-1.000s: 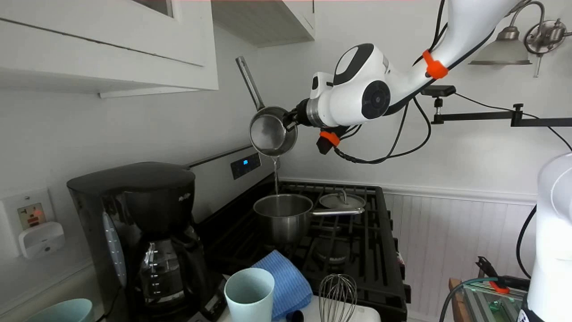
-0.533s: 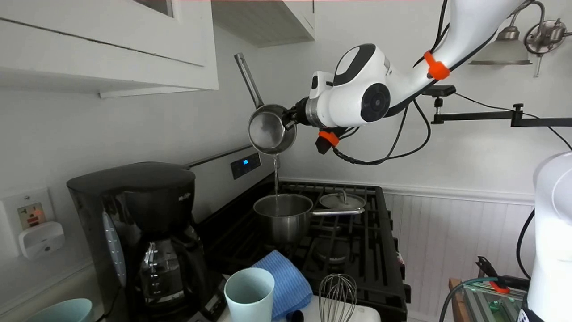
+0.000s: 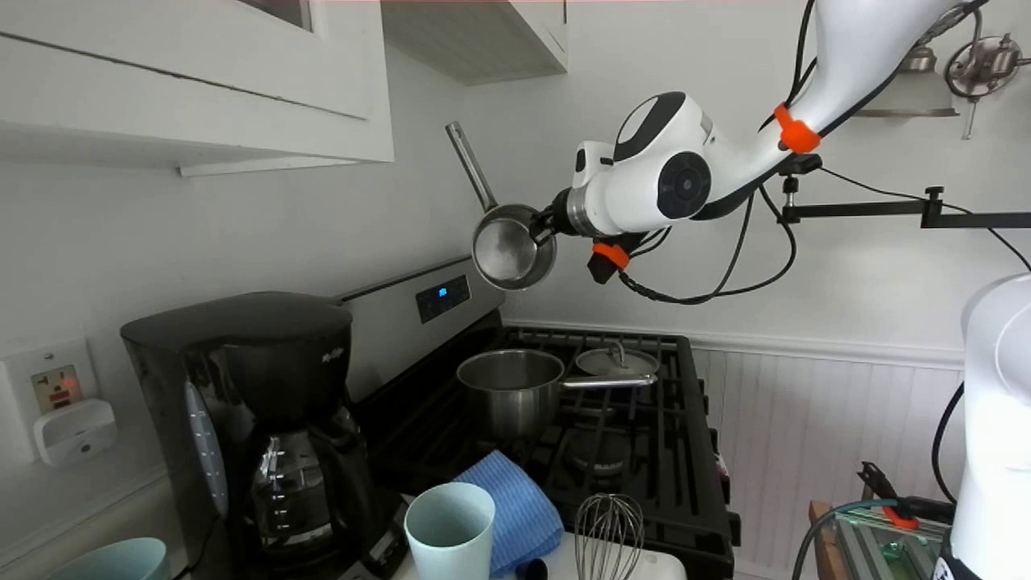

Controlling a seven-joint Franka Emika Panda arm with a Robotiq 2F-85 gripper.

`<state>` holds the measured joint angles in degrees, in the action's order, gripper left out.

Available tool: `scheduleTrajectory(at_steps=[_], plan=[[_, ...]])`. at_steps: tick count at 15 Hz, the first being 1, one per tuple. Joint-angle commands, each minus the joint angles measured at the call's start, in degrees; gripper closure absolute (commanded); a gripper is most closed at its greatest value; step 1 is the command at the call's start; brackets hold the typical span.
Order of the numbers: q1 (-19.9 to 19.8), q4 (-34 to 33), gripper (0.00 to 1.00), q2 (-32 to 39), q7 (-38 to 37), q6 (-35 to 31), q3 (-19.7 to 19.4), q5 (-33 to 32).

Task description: Pour the liquid from the silver pot on the right into the silver pot on the left.

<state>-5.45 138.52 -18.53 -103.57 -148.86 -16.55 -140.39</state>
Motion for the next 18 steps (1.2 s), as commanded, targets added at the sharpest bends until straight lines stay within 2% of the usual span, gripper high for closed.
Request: scheduleTrajectory(at_steps=[1,5,8,16,17,18], plan=[[-0.6,-1.8,0.98,0.1,5.6,-5.3,-1.9,7.8],[-1.3,-2.4,0.98,1.6,13.4,-9.5,-3.5,20.0],[-2.5,-2.9,0.98,3.9,21.9,-11.1,-4.2,33.3],[-4.3,-4.0,0.98,8.2,43.3,-8.0,-3.7,71.2],[-2.5,-4.3,0.98,8.1,45.5,-7.2,-5.3,74.9],[-2.4,-4.9,0.98,8.3,47.3,-6.5,-5.3,78.0]])
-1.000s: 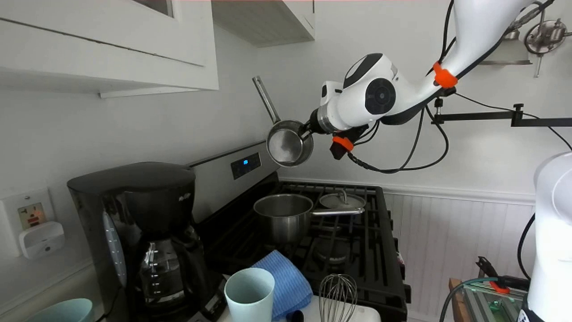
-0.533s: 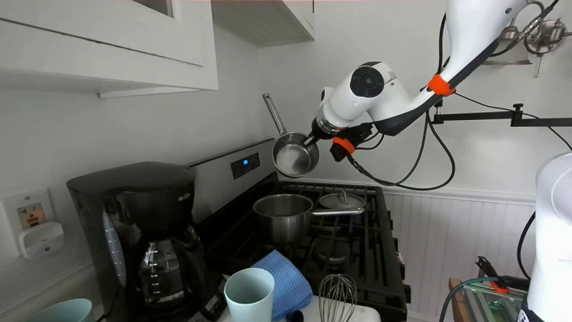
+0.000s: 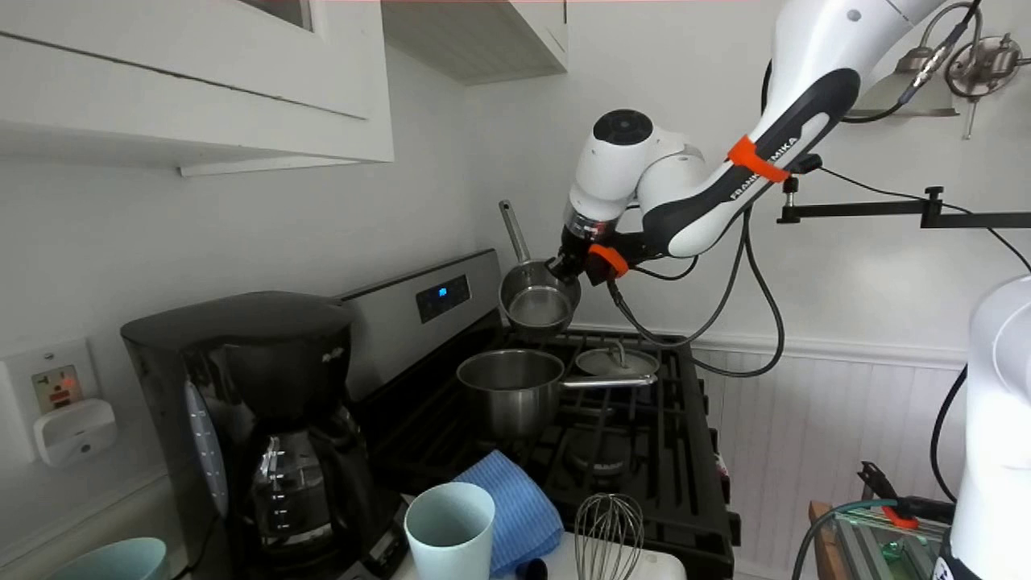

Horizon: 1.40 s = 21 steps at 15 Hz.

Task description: Pour the liquid from the silver pot on the right into the silver pot on the left.

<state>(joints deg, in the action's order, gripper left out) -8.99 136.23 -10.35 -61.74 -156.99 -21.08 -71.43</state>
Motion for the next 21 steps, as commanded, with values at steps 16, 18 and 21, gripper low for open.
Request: scheduleTrajectory(at_steps=[16,18,21], plan=[[-7.4,-7.6,0.98,3.8,21.4,8.5,4.8,31.8],[-7.6,-11.3,0.98,7.8,20.7,12.2,4.6,35.6],[-7.8,-16.6,0.98,13.1,22.0,17.3,3.7,45.4]])
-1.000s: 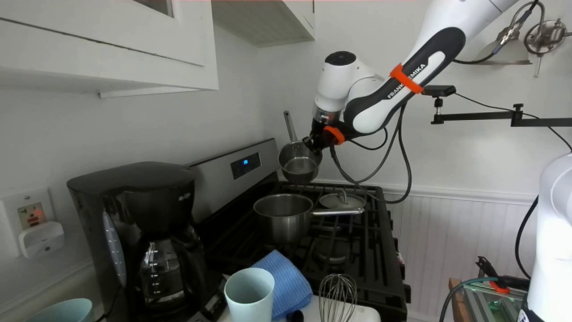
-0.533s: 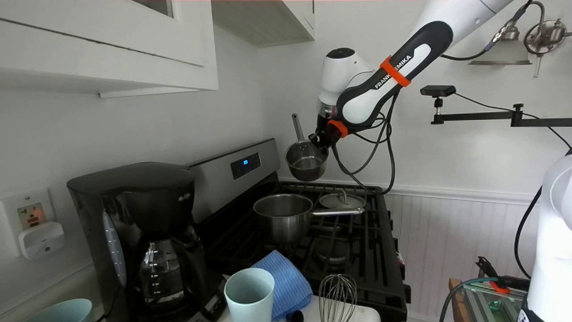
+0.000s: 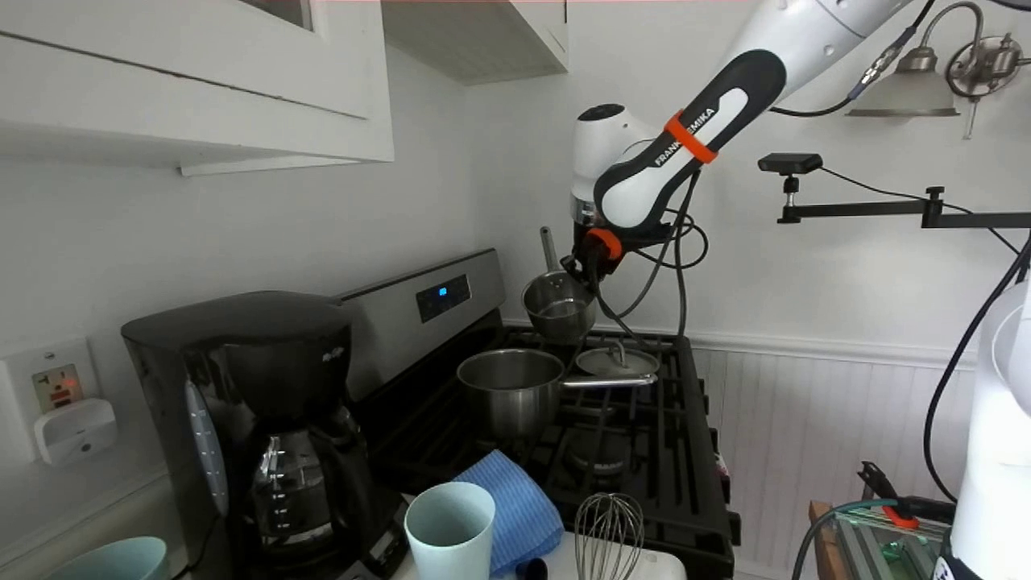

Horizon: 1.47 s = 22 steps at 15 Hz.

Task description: Pour the liquid from the silver pot on the right into the silver pot on the left.

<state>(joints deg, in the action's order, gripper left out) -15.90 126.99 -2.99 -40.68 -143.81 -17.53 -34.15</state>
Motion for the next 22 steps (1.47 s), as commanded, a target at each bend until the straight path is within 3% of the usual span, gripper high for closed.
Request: scheduleTrajectory(at_steps=[1,9,15,22], plan=[[-1.0,-9.5,0.98,7.3,1.2,5.5,-0.1,11.5],[-2.7,-24.0,0.98,21.4,1.9,7.1,-2.5,27.8],[-6.5,-35.3,0.98,31.0,4.4,10.1,-2.0,38.0],[-11.0,-46.7,0.98,39.7,4.5,15.2,-1.8,44.3]])
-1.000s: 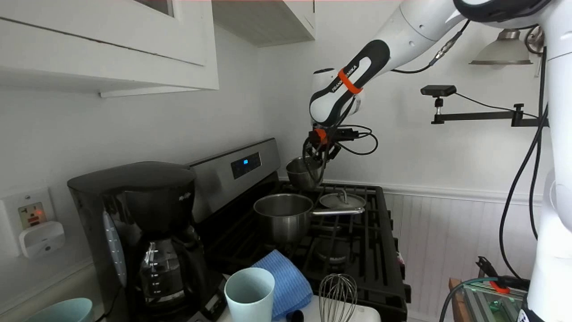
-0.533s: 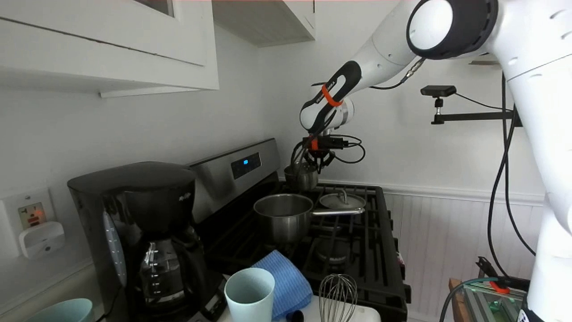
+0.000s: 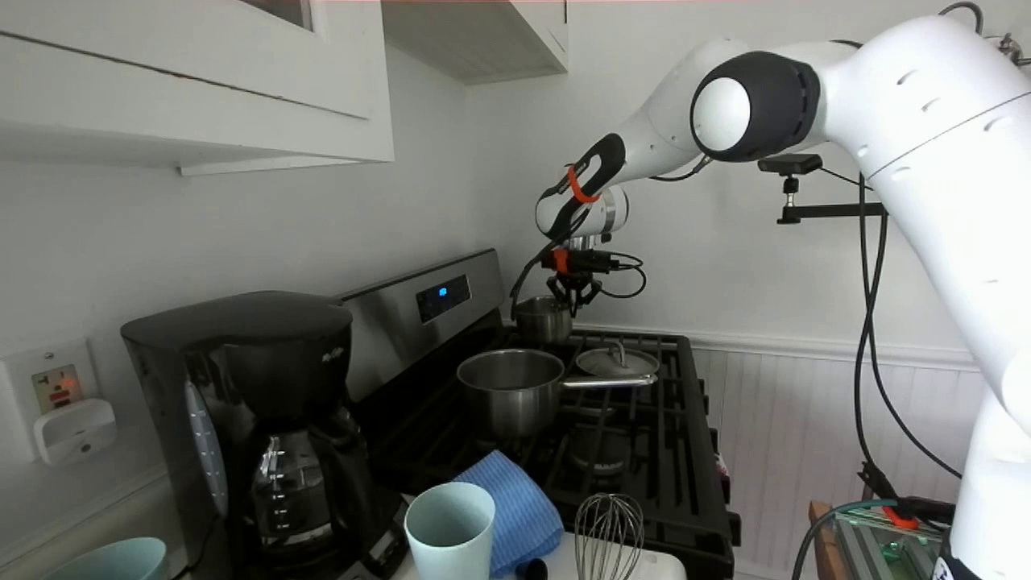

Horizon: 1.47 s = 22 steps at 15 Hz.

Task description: Pour the liquid from the silver pot on the right into the silver pot on the left.

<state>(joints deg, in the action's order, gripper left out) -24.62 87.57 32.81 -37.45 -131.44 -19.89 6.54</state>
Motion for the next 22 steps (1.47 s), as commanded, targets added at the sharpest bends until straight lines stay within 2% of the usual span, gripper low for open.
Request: scheduleTrajectory(at_steps=[1,9,20,21,22], plan=[[-3.0,-8.4,0.98,5.0,1.2,3.2,0.7,4.4],[-5.8,-16.9,0.98,11.8,-1.8,6.6,1.7,9.1],[-7.5,-23.6,0.98,17.6,-3.3,7.2,2.6,9.3],[-7.6,-24.0,0.69,17.8,-3.5,7.4,2.6,9.2],[-7.7,-24.4,0.67,18.0,-3.6,7.6,2.6,9.2]])
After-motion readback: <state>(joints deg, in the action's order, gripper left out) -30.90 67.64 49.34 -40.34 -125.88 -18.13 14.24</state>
